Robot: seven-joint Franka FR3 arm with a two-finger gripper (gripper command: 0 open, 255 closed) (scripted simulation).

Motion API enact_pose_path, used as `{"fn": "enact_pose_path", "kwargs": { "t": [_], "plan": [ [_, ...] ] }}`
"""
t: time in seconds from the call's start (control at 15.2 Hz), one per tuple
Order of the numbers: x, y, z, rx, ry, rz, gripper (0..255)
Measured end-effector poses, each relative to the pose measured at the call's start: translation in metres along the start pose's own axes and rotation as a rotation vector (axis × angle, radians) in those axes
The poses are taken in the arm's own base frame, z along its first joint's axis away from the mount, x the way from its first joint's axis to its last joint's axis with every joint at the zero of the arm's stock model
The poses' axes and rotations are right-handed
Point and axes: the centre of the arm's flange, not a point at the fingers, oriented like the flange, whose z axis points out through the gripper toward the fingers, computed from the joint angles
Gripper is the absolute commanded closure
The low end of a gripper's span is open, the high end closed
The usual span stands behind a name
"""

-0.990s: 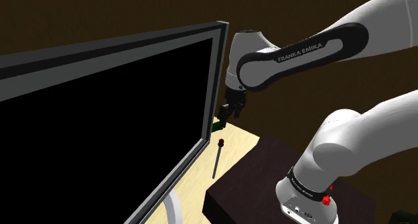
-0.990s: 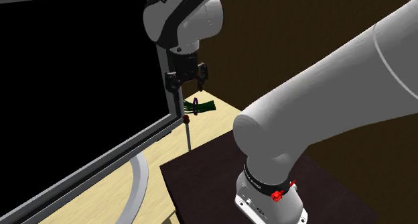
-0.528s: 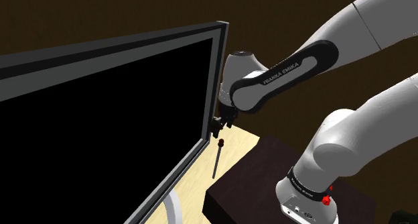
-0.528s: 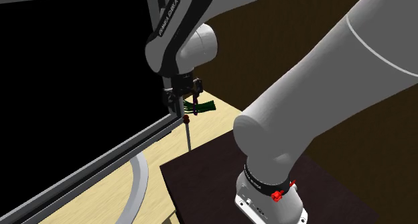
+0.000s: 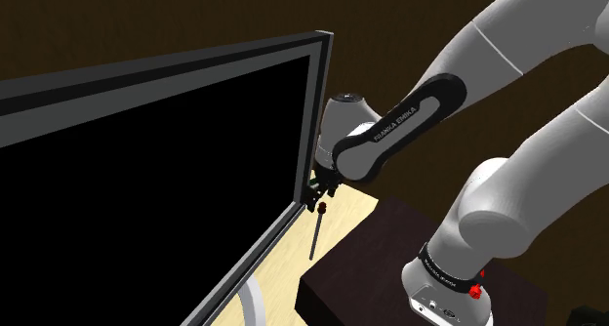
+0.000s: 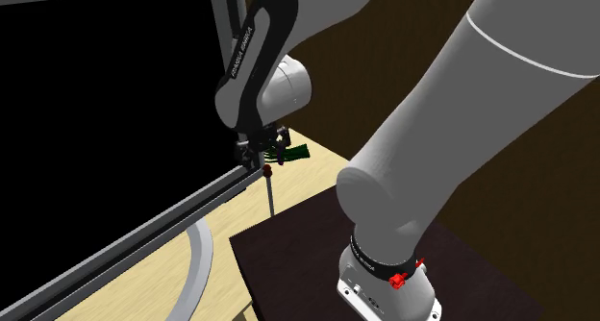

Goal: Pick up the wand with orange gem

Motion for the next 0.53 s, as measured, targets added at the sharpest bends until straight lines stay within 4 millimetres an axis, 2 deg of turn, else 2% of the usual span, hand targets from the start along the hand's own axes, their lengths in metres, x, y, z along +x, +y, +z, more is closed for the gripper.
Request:
{"fn": "enact_pose_path", "kwargs": {
  "t": [0.13, 0.26, 0.53],
  "plan": [
    [0.001, -0.003, 0.0, 0.001, 0.01, 0.041, 255],
    [0.0, -0.001, 0.011, 0.004, -0.003, 0.014, 255],
    [-0.001, -0.004, 0.011, 0.008, 0.01, 0.033, 255]
  ]
}}
